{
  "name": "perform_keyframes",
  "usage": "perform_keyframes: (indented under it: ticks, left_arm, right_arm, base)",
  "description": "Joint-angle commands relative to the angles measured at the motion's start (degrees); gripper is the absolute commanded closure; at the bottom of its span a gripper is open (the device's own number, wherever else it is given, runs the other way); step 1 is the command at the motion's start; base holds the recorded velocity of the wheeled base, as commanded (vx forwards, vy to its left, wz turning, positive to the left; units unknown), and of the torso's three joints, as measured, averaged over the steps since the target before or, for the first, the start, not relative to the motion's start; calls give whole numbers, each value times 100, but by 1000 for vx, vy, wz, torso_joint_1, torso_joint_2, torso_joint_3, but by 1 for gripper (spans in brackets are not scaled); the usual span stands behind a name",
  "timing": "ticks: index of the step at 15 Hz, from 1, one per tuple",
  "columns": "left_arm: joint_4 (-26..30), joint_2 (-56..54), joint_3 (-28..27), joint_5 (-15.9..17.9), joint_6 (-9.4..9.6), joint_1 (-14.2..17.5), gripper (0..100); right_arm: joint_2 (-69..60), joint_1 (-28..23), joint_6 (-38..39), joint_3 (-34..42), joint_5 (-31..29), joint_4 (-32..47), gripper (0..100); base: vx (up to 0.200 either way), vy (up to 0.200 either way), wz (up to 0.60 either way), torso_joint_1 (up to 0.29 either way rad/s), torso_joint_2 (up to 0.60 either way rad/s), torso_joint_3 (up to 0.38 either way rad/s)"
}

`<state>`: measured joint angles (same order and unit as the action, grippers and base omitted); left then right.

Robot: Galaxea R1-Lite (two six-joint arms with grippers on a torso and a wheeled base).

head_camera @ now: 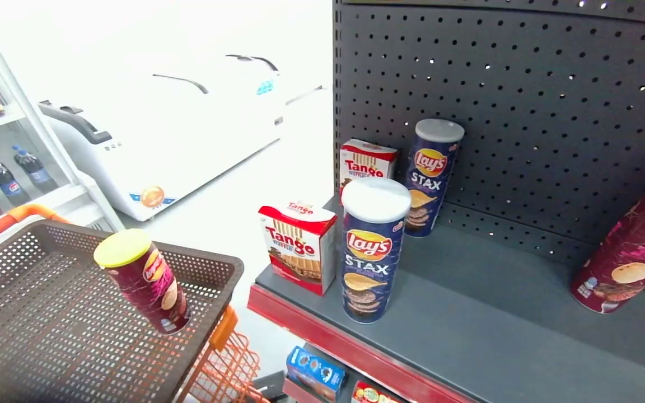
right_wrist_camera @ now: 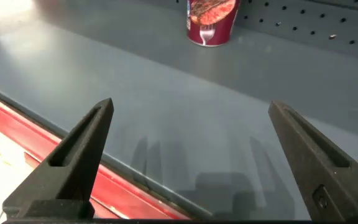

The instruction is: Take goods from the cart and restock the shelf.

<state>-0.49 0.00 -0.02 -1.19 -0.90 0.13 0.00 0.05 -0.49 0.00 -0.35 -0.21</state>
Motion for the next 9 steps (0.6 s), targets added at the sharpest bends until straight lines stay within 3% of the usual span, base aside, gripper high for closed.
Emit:
perform_keyframes:
  ticks: [1,9]
  left_arm:
    - [5,0,2,-4,2,-5,0]
    - [5,0,2,-12,11,-5,0]
  right_arm:
    - [9,-5,-4,0,0,3,0]
    - [9,-5,-4,0,0,-6,0]
  base:
    - [0,0,0,0,0,0]
    - [0,0,0,0,0,0]
